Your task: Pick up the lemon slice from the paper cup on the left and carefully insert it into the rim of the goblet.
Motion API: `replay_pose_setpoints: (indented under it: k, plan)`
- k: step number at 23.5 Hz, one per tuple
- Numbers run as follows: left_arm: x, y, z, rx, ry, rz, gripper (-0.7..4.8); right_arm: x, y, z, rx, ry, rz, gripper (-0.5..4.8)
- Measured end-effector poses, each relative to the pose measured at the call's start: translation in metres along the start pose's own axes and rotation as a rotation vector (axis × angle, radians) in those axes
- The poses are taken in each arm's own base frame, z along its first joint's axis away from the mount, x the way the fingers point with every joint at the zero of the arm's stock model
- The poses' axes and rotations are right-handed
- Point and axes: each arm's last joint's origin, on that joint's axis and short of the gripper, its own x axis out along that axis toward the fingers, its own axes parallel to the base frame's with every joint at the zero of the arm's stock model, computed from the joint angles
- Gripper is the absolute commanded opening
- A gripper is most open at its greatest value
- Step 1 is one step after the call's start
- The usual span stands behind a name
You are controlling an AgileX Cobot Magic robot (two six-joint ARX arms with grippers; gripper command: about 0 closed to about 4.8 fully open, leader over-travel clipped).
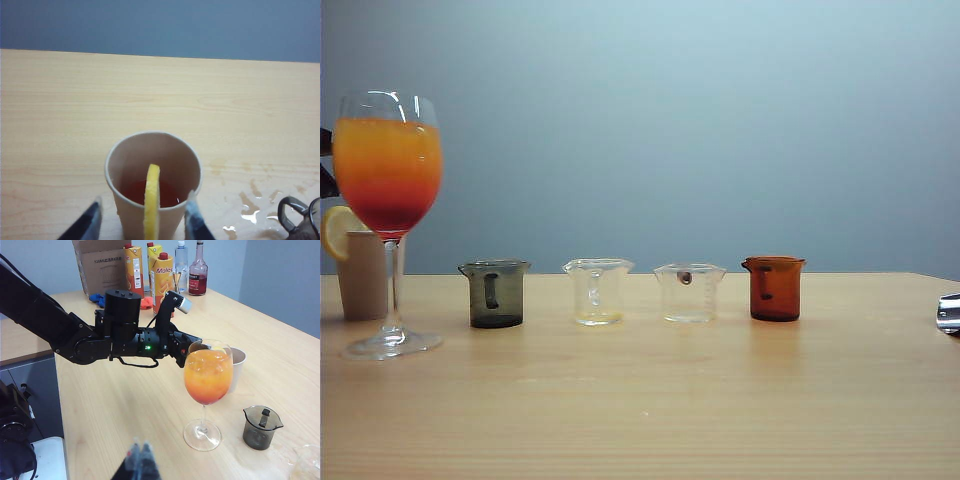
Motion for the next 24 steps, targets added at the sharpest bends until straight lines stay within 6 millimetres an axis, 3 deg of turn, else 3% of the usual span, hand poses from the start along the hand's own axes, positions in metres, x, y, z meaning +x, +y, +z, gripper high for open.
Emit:
replay_pose_setpoints:
  k: [24]
  plan:
    - [0.011, 0.003, -0.016, 0.004, 0.046, -0.018, 2.10, 0.000, 0.000, 0.000, 0.000, 0.000, 0.000, -0.05]
